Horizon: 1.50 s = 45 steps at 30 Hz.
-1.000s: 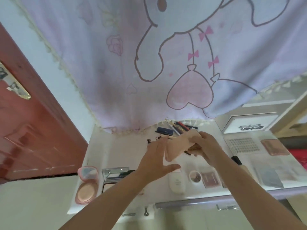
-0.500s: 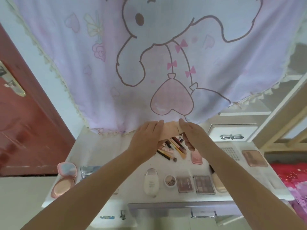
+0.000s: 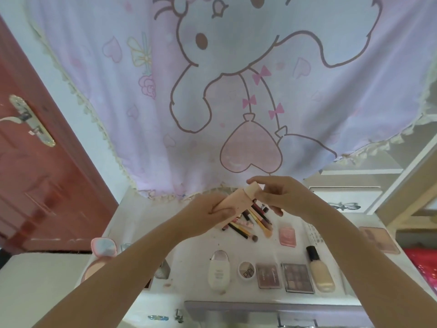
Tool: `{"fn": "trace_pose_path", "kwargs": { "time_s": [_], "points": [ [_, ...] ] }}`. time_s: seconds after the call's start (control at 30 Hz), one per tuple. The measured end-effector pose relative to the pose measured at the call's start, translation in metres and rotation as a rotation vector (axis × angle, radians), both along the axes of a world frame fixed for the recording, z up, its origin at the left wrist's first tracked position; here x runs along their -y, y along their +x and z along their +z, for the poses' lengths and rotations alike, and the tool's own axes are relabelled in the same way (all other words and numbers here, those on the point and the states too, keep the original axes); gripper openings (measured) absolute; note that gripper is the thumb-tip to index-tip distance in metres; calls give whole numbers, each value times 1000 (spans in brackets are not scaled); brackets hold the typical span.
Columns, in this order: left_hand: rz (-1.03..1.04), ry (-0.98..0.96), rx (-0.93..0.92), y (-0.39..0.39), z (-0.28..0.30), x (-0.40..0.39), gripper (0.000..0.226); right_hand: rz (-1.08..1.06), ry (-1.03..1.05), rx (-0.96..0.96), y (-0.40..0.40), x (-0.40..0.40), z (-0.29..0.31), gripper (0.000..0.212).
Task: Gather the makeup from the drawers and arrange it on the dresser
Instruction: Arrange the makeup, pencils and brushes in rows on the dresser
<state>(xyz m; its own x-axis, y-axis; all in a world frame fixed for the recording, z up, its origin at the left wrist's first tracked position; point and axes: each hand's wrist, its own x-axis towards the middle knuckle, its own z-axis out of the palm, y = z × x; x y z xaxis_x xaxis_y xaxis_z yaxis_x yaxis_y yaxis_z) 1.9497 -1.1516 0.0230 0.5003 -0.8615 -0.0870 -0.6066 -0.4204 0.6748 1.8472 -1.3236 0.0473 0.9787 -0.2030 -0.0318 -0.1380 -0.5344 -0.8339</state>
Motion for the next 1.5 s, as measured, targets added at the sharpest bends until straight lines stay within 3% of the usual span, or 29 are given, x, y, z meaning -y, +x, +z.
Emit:
{"fn": "trace_pose_path", "kwargs": {
  "time_s": [0.17, 0.33, 0.43, 0.53, 0.63, 0.73, 0.83, 0.93, 1.13, 1.33, 1.5],
  "points": [
    [8, -41, 12, -1, 0, 9, 16, -63, 277, 0, 0, 3, 5, 42],
    [37, -99, -123, -4, 4, 15, 20, -66, 18, 166, -3, 9, 3, 29],
    [61, -149, -278, -4, 6, 13, 22, -28, 71, 167, -6, 16, 3, 46],
    [55, -188, -407, -5, 6, 9, 15, -7, 74, 168, -4, 16, 3, 44],
    [34, -237, -509, -5, 3, 4, 24, 15, 237, 185, 0, 12, 3, 48],
    [44, -233, -541, -2, -2, 0, 43, 0, 284, 190, 4, 8, -1, 36],
    [61, -226, -587, -3, -6, -5, 26, 14, 283, 193, 6, 3, -10, 27],
    [77, -221, -632, -3, -12, -11, 18, 52, 264, 122, 8, 1, -18, 40],
    [138, -222, -719, -4, -26, -19, 19, -14, 290, 108, 20, -4, -35, 39],
    [321, -146, -746, -6, -59, -42, 19, -22, 633, -179, 36, -21, -65, 34],
    [635, -42, -846, -17, -112, -74, 15, 107, 279, -310, 63, -56, -122, 16]
  ]
}}
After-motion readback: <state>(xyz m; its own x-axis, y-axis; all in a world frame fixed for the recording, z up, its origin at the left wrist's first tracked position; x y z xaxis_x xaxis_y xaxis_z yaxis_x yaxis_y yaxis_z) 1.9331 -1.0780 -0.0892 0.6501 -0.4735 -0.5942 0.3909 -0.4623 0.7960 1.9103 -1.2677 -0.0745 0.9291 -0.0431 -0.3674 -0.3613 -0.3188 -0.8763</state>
